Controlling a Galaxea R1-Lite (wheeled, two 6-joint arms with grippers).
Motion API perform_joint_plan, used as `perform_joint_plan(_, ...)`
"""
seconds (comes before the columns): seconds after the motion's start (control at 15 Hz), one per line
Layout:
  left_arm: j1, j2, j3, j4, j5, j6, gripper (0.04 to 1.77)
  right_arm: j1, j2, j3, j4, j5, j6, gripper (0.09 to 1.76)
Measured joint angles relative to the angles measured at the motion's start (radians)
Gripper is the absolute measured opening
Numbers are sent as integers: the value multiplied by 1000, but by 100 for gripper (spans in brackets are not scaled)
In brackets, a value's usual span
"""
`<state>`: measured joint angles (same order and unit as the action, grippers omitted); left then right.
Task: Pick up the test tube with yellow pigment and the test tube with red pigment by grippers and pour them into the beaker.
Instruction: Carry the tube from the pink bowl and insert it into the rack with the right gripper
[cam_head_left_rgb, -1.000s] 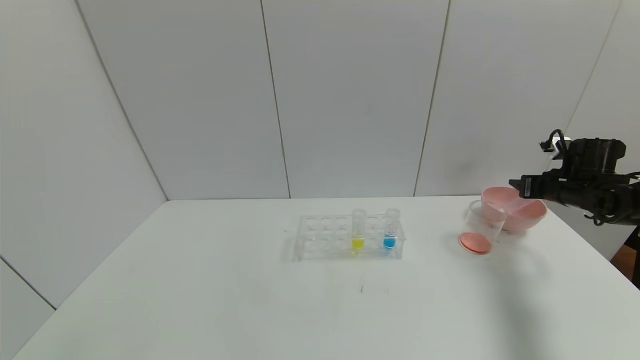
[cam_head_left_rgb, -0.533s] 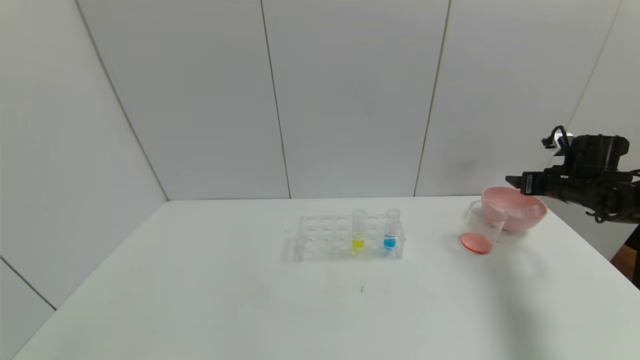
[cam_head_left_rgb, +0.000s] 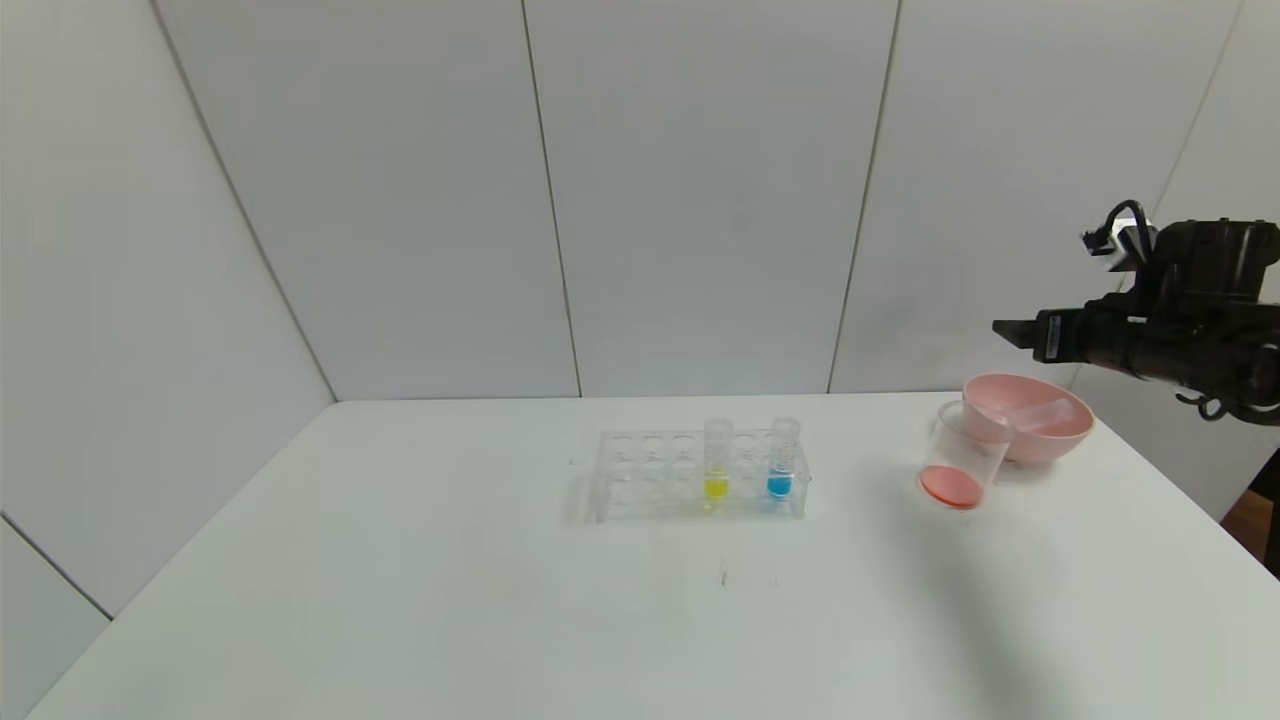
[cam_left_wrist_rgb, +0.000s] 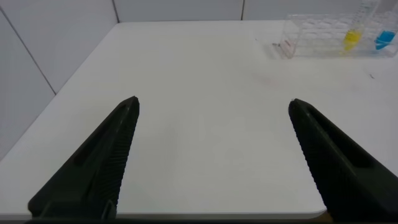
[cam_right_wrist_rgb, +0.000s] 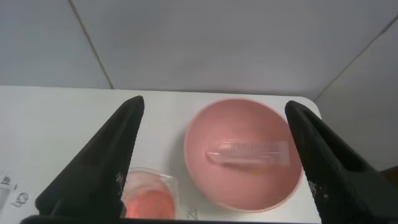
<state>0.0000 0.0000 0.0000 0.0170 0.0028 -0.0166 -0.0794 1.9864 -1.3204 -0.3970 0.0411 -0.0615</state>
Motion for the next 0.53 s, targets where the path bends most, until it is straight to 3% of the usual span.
perform_joint_plan(0.2, 0, 0, 0, 0, 0, 0, 172, 114, -69, 53, -1, -148, 32, 165)
perform_joint_plan(0.4, 0, 0, 0, 0, 0, 0, 172, 258, -107, 70, 18, -360, 99, 167)
perform_joint_plan(0.53, 0, 0, 0, 0, 0, 0, 172, 342, -130, 80, 74, -440, 107, 168)
